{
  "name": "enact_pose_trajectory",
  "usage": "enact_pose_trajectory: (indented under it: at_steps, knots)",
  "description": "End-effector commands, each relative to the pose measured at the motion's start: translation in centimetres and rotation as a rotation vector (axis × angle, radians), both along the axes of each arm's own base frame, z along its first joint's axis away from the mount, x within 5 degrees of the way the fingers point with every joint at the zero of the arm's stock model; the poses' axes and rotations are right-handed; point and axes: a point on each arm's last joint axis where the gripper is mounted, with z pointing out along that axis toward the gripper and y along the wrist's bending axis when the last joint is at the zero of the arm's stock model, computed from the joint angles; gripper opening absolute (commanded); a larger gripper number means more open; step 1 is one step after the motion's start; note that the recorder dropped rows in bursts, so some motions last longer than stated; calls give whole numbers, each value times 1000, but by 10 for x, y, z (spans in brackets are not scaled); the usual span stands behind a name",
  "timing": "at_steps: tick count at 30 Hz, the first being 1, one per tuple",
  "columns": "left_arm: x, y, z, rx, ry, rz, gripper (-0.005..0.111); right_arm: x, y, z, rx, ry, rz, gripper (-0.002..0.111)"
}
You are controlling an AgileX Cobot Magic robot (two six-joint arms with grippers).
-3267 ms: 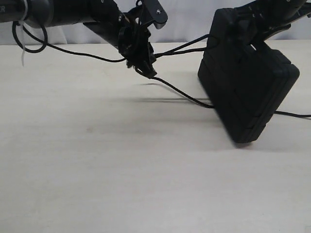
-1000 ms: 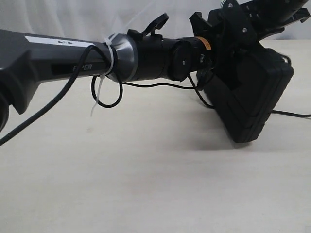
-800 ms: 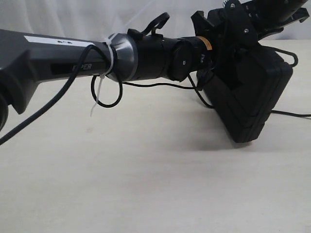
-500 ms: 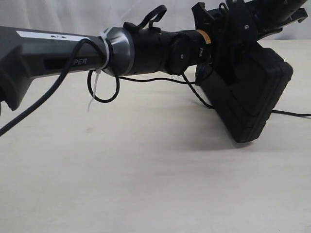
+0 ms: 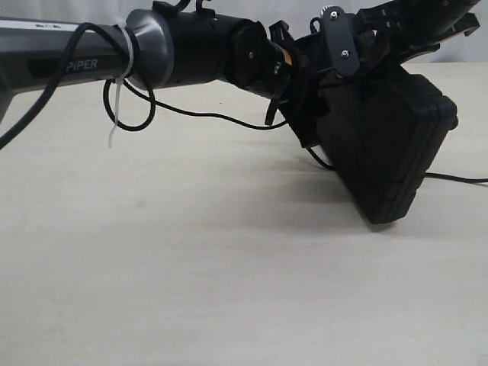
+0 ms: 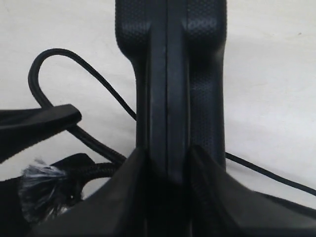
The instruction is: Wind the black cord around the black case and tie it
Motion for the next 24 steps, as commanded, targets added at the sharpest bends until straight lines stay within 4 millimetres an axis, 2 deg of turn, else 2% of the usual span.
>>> enact_pose_trajectory:
  at_steps: [1, 2, 7, 17, 24]
  knots:
    - [-1, 0, 0, -6, 8, 4, 10, -2, 5, -15, 7, 82, 18, 4]
    - [0, -1, 2, -17, -6, 8, 0, -2, 5, -15, 7, 82, 18, 4]
    - [1, -8, 10, -123, -45, 45, 0, -2, 7, -15, 25, 84, 17, 4]
    - [-9, -19, 9, -136, -45, 21, 0, -2, 7, -15, 25, 84, 17, 4]
    - [-9, -20, 5, -151, -22, 35, 0, -2, 7, -15, 25, 84, 17, 4]
